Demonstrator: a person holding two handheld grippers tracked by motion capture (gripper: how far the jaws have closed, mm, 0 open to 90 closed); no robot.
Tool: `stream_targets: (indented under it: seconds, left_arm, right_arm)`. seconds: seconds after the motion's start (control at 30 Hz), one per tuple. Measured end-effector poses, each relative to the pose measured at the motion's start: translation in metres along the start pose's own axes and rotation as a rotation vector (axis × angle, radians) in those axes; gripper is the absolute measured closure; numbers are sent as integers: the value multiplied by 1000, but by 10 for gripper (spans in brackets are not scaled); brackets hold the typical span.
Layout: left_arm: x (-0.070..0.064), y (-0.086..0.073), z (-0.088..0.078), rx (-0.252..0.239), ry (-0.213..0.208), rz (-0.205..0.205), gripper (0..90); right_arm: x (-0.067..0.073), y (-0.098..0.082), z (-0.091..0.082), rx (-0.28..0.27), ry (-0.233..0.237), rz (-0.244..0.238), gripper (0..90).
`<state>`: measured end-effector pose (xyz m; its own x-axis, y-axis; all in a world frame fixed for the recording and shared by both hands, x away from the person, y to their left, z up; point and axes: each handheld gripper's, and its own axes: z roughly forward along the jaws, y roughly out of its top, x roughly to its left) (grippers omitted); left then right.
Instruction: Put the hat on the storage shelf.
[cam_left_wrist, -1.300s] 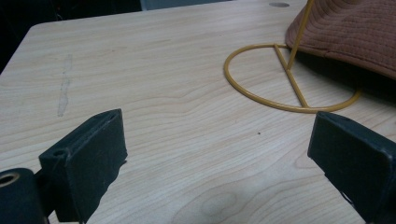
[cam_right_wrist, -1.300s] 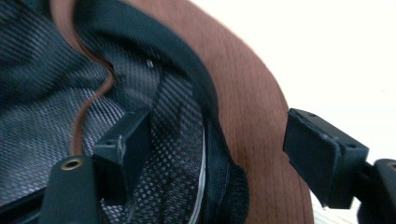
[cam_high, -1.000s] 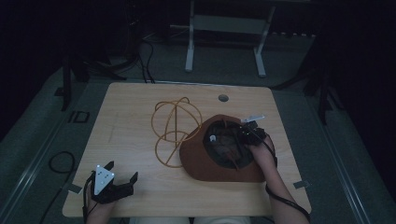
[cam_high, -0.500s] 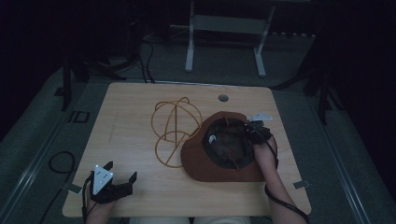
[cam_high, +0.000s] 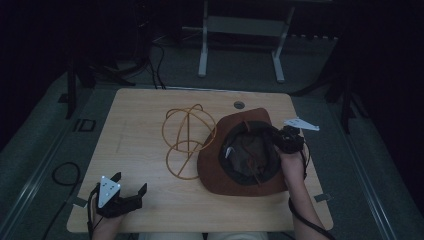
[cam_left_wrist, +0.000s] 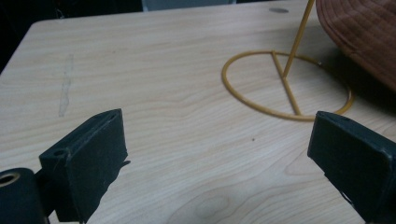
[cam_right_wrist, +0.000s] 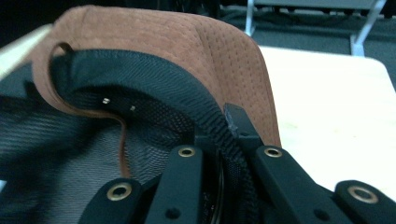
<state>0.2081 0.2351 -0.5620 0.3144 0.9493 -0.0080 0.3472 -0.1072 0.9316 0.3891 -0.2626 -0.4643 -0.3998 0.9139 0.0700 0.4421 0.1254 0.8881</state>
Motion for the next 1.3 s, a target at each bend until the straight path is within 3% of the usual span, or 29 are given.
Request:
stream_targets:
  seconds: [0.2, 0.43, 0.7, 0.8, 0.93, 1.03, 1.3]
  left_arm:
    - [-1, 9, -6, -29, -17, -6, 60]
    - [-6, 23, -14, -64, -13, 36, 60]
    - [-15, 56, -23, -119, -52, 32, 60]
    - [-20, 68, -23, -98, -57, 51, 61]
    - [-25, 85, -23, -110, -94, 37, 69]
    - [-30, 100, -22, -120, -105, 49, 69]
    - [-59, 151, -9, -163, -160, 145, 69]
  right_arm:
    - [-6, 10, -22, -122, 67, 60, 849]
    - [-9, 22, -42, -187, 60, 72, 849]
    - [-7, 36, -54, -208, 20, 26, 848]
    - [-8, 38, -56, -212, 15, 38, 848]
    - [-10, 38, -58, -218, 13, 48, 847]
    - [-11, 36, -60, -218, 11, 47, 847]
    - [-14, 33, -62, -221, 14, 62, 847]
